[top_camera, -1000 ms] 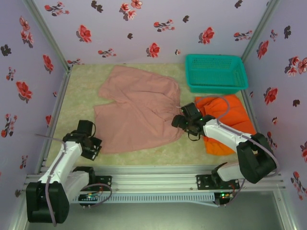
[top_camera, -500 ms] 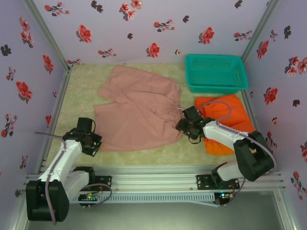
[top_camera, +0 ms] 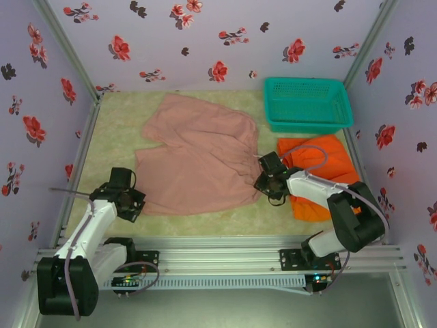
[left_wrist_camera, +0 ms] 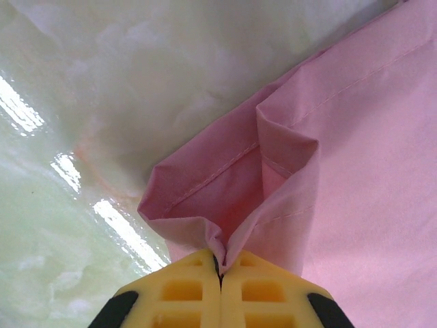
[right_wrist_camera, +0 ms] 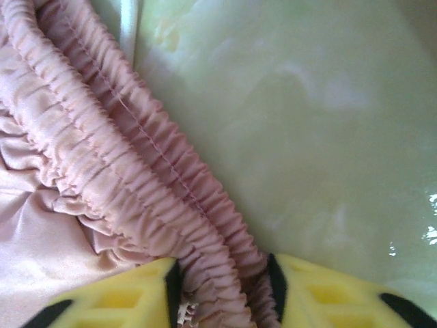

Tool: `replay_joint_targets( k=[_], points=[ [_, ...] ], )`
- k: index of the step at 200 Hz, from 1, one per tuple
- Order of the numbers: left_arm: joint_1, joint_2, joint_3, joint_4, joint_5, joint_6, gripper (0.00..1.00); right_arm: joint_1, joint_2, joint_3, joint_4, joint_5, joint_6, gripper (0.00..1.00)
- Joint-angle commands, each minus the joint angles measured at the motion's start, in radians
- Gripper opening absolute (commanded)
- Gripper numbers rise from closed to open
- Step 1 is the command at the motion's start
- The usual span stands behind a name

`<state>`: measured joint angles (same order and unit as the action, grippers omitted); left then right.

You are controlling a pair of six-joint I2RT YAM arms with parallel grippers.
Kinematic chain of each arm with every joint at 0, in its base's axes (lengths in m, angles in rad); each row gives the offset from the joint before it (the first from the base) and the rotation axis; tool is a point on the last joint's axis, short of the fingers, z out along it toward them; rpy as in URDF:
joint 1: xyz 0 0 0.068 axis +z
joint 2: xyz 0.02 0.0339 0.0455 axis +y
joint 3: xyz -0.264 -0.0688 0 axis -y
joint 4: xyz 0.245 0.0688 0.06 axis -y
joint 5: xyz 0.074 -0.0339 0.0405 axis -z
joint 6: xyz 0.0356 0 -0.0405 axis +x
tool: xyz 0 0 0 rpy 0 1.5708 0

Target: Fold and stack the shorts

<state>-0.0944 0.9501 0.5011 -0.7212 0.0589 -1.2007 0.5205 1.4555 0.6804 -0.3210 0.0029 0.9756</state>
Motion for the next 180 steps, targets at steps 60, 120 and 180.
replay_joint_targets(
  k=[60,120,180],
  points=[
    [0.03,-0.048,0.236,-0.12,-0.091,0.17,0.0,-0.001,-0.046,0.204,-0.208,0.063,-0.116,0.0],
    [0.084,0.005,0.766,-0.284,-0.187,0.379,0.0,0.0,-0.113,0.507,-0.425,0.074,-0.271,0.01],
    [0.084,0.059,1.118,-0.396,-0.288,0.553,0.0,0.029,-0.22,0.532,-0.505,0.059,-0.285,0.03]
  ],
)
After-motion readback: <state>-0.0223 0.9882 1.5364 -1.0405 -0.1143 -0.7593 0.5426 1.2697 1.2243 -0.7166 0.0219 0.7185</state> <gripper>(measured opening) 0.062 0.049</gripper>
